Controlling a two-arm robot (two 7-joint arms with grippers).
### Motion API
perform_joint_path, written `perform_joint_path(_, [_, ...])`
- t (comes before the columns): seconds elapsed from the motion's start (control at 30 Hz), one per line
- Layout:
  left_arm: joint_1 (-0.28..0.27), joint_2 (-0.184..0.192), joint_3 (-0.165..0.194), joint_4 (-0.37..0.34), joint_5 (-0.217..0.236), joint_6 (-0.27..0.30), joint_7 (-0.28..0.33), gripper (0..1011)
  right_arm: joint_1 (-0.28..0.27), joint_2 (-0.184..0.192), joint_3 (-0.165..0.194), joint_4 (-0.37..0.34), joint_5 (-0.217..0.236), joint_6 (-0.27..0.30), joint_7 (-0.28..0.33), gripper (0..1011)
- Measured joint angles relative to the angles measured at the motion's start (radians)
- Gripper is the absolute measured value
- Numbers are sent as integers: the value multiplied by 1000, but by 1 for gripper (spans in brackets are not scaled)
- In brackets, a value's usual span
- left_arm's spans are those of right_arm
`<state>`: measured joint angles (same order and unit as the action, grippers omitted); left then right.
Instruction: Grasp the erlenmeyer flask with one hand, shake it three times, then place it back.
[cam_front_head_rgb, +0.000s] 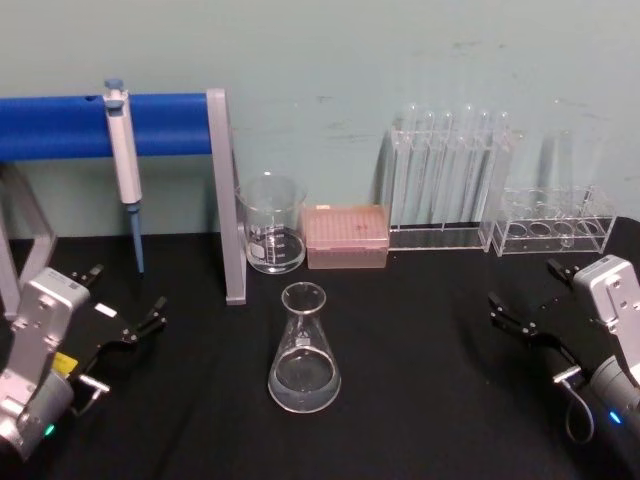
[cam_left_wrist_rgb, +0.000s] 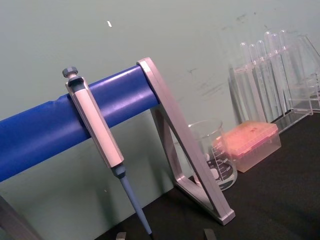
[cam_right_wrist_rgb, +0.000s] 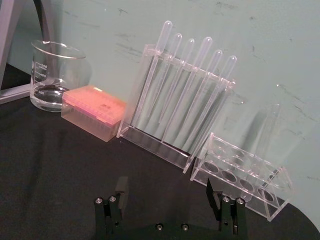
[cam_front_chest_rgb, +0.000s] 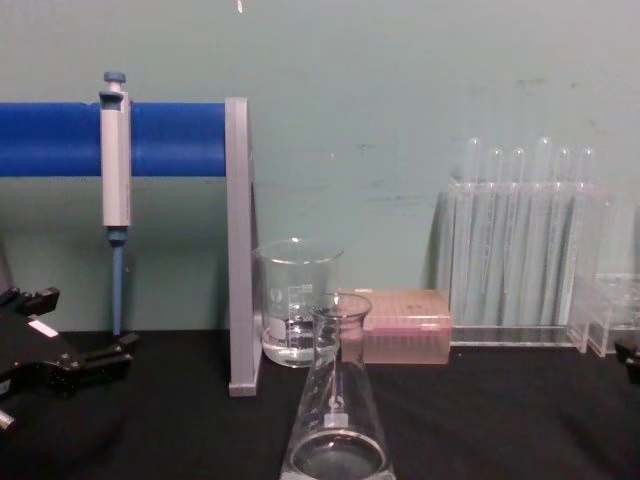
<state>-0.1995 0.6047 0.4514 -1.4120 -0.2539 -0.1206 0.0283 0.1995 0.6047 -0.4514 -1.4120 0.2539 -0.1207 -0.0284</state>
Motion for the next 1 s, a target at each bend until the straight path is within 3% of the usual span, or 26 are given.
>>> perform_joint_path(0.57, [0,0,0,0,0,0,0,1001,26,-33,35,32,15,5,75,1000])
perform_joint_path(1.0, [0,0,0,0,0,0,0,1001,-11,-46,64,-23,32,12,128,1000])
